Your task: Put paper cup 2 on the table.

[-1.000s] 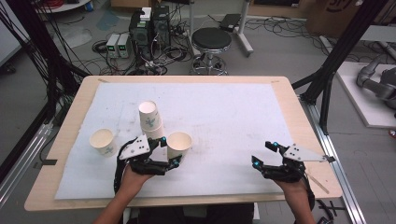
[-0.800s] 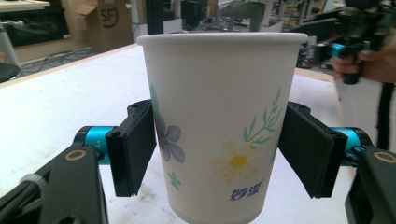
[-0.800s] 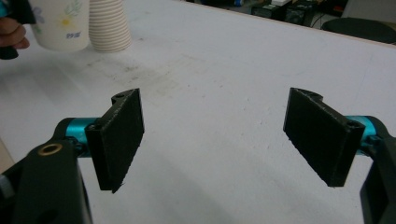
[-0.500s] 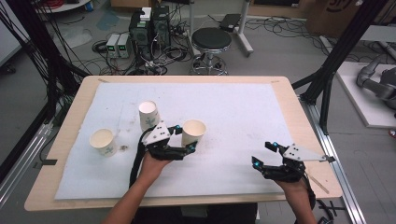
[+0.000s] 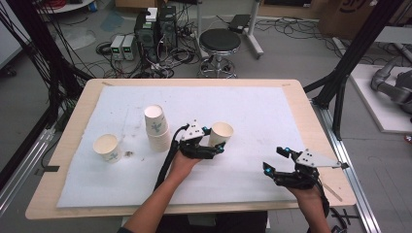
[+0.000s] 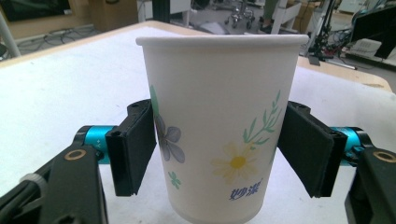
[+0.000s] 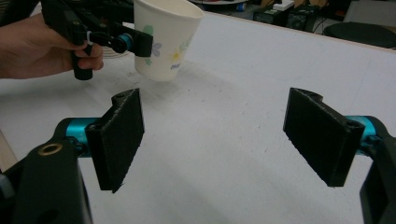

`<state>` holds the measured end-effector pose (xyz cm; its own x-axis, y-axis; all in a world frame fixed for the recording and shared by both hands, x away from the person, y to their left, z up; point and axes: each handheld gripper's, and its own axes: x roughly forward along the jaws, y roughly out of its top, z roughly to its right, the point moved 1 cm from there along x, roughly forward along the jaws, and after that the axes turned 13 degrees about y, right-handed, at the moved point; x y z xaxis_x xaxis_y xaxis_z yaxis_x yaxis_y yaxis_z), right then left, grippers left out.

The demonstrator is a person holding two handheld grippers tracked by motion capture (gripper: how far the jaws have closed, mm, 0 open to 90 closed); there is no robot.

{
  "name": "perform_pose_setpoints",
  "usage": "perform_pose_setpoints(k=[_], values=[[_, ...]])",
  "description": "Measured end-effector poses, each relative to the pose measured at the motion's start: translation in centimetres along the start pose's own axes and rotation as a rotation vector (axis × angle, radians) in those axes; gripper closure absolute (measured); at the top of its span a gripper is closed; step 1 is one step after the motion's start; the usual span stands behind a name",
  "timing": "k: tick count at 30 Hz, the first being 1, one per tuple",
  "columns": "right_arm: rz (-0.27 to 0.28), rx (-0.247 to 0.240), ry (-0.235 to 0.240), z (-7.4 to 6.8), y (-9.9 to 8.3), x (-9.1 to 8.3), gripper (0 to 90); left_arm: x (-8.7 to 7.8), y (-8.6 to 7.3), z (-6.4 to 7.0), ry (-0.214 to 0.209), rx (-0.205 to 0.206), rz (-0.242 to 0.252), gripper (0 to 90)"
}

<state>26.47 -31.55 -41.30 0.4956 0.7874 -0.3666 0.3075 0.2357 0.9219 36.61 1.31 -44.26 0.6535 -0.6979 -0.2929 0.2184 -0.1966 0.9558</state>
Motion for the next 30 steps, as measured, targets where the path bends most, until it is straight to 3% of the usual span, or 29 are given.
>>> perform_pose_setpoints(k=[6,12,19,30], values=[[0.001,0.003,0.0,0.0,-0.1,-0.1,20.9,0.6,-0.4,0.2,0.016,0.018,-0.064,29.9],[-0.005,0.001,0.004,-0.1,0.0,0.1,20.9,0.7,-0.8,0.3,0.063,0.052,-0.169,31.2],[0.0,-0.004,0.003,-0.1,0.0,0.1,20.9,-0.2,-0.9,0.5,0.077,0.087,-0.2,31.3],[-0.007,0.0,0.011,-0.2,0.0,0.1,20.9,-1.4,-1.8,0.1,0.085,0.07,-0.206,30.9]])
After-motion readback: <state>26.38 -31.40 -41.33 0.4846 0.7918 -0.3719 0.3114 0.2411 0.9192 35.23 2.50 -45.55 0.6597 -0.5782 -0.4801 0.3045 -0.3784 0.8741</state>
